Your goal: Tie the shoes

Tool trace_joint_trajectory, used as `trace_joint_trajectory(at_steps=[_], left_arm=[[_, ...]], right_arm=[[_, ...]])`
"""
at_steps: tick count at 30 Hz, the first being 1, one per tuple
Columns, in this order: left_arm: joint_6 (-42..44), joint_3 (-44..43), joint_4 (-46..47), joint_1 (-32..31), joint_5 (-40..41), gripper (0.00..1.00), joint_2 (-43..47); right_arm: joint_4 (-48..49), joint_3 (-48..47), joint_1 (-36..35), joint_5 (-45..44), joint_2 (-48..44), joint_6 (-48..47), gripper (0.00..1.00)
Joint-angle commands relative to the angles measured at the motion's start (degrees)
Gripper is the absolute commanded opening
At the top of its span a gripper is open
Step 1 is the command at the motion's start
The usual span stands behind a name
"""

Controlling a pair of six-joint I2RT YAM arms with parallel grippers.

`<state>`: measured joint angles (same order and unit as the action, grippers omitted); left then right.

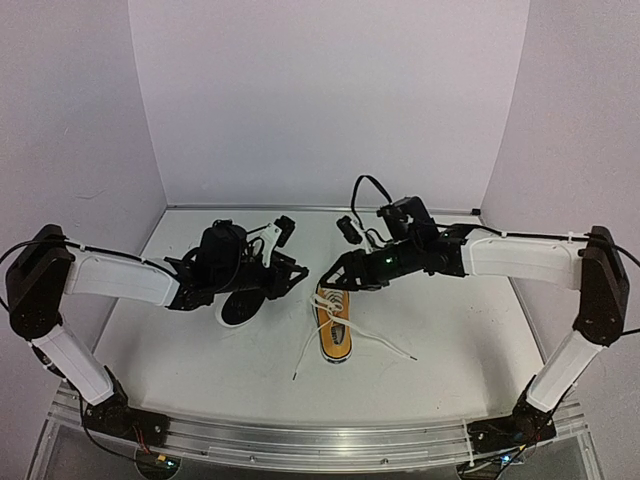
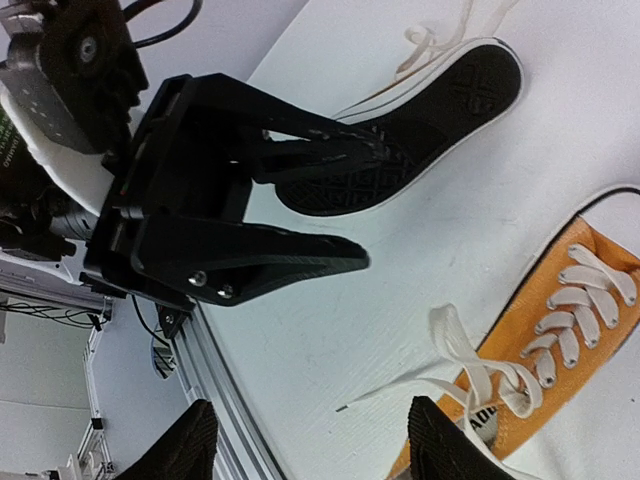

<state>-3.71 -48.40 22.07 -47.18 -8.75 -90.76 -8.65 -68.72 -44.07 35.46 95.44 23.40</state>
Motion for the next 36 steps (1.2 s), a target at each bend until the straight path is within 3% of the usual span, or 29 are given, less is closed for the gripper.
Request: trace_joint_trajectory(at_steps=[1,7,16,19,24,28,36], left_arm=[[4.58,-6.91,-5.75,0.30,-7.54,0.42,-3.38],[9.38,-14.05,-13.15,0.31,-14.70,0.39,-9.48],[10.13,-13.26,-14.44,0.32,-18.89,0.36,-11.03],[9.41,-11.19,-13.11,0.29,-20.59,0.32,-10.70],[8.67,-9.48,-12.16,0.31,-20.69,0.15,-11.20],[8.26,-8.80,-11.97,0.33,-19.74,0.06,-11.39],[4.98,-5.92,-8.30,0.33,-19.98,0.01,-11.55]], right_arm=[[-3.21,2.52,3.07,-5.05,-1.64,-2.45,0.53],[-5.70,0.06,3.46,-7.08,3.22,-4.71,0.40],[-7.32,-3.52,3.90,-7.25,8.24,-6.53,0.36],[-7.52,-4.56,3.90,-6.54,9.40,-6.86,0.36],[-8.28,-6.76,3.87,-6.17,11.28,-7.36,0.35],[-10.36,-9.45,3.90,-5.93,13.25,-8.54,0.33],[-14.65,-13.07,3.90,-6.38,15.94,-11.49,0.31]])
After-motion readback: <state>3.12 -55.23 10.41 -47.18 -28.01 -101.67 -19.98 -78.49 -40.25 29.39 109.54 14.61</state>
